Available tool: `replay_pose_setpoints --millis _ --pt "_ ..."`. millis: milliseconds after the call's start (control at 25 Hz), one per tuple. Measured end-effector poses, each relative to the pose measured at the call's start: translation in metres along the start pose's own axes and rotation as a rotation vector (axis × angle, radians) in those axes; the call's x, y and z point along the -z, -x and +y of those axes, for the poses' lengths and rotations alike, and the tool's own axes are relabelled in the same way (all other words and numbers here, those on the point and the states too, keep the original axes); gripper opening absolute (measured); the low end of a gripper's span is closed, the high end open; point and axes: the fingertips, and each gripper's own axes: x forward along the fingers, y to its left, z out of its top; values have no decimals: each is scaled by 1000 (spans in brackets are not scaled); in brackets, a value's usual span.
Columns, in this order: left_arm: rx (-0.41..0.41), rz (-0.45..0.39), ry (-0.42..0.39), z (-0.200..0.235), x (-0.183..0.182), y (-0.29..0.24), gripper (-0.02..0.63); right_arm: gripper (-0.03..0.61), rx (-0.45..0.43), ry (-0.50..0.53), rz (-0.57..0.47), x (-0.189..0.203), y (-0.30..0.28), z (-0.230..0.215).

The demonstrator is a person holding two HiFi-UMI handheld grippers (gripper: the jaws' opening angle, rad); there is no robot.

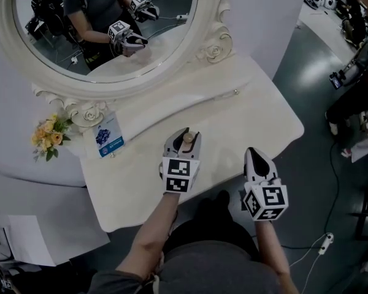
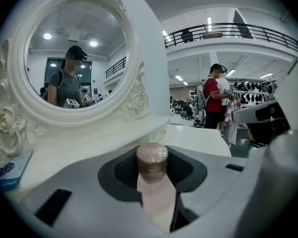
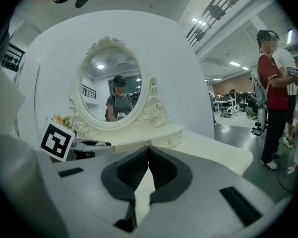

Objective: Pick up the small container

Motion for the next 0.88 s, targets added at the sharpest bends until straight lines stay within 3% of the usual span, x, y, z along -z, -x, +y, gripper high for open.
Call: replay_pose_setpoints --millis 880 --pt "200 -105 -83 -64 -91 -15 129 3 107 -20 -61 -20 17 -37"
